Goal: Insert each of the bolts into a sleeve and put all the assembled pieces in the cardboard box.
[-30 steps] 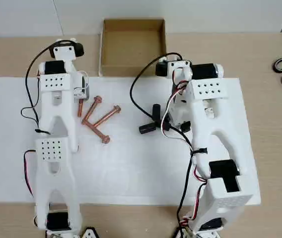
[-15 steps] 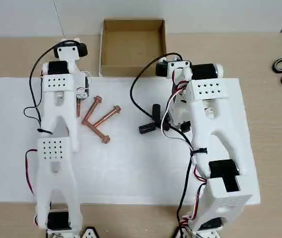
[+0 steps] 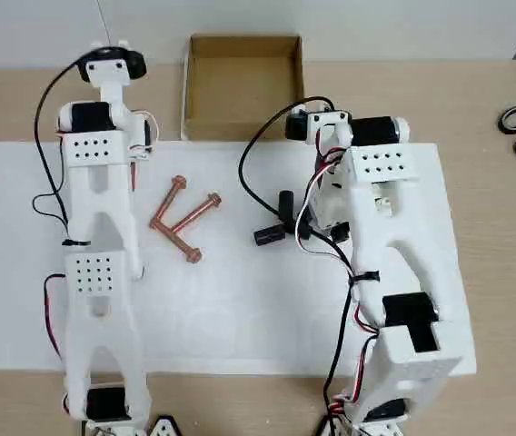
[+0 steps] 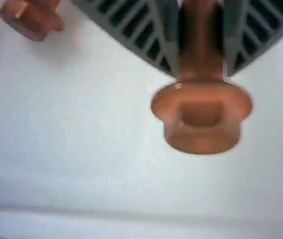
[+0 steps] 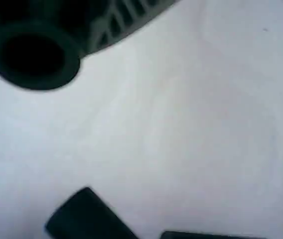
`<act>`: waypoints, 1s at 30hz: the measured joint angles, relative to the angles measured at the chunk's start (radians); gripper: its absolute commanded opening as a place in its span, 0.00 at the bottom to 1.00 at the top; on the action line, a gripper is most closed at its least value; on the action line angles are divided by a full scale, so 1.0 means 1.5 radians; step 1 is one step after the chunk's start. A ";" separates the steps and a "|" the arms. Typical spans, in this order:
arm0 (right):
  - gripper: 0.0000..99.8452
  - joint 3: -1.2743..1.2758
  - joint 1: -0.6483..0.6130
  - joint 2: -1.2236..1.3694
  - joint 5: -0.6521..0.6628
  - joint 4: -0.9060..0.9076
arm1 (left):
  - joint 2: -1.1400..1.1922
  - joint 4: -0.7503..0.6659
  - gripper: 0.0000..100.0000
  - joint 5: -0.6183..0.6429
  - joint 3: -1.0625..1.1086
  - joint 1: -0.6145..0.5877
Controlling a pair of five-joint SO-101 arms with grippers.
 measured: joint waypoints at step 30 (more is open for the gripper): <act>0.00 0.293 -0.004 -0.867 0.000 -0.030 | -1.207 -0.056 0.01 -0.018 0.892 0.000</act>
